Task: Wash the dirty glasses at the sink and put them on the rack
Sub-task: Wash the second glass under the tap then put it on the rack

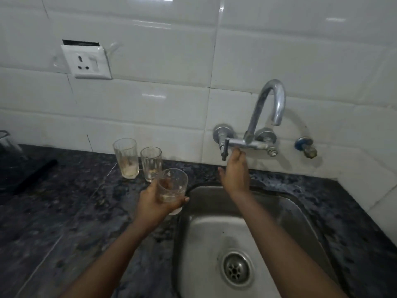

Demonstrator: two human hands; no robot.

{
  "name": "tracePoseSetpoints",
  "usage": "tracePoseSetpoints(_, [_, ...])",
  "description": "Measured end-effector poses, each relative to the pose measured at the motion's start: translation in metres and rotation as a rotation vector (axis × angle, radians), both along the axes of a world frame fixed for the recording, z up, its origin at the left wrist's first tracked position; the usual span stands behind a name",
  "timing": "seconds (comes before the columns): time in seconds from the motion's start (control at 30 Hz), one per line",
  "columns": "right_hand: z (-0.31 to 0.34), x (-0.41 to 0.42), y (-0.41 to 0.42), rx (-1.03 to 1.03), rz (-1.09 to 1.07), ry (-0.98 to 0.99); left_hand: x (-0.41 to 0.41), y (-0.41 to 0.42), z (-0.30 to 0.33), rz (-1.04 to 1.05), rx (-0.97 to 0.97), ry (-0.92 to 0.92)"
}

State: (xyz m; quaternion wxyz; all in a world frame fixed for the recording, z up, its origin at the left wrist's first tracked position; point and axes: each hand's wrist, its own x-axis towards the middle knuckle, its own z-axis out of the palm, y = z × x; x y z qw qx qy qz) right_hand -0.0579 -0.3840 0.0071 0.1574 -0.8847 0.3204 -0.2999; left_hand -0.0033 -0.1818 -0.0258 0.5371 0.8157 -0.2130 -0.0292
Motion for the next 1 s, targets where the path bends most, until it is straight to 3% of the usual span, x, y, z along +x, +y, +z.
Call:
tracePoseSetpoints(0.37, [0.011,0.015,-0.029,-0.141,0.185,0.242,-0.047,-0.021,0.003,0.089,0.099,-0.007])
tracePoseSetpoints(0.53, [0.0,-0.008,-0.022,-0.182,0.2,0.223,-0.056,-0.038,-0.004,0.067,0.093,0.089])
tracePoseSetpoints(0.6, [-0.018,-0.032,-0.02,-0.024,0.223,0.214,-0.059,-0.047,-0.012,0.038,0.058,0.186])
tracePoseSetpoints(0.8, [-0.073,-0.113,-0.03,0.787,0.437,0.387,-0.078,-0.084,-0.036,-0.109,0.077,0.379])
tracePoseSetpoints(0.9, [-0.089,-0.136,-0.024,0.931,0.549,0.362,-0.094,-0.104,-0.039,-0.195,0.032,0.435])
tracePoseSetpoints(1.0, [-0.095,-0.139,-0.017,0.98,0.426,0.157,-0.103,-0.117,-0.036,-0.321,-0.003,0.426])
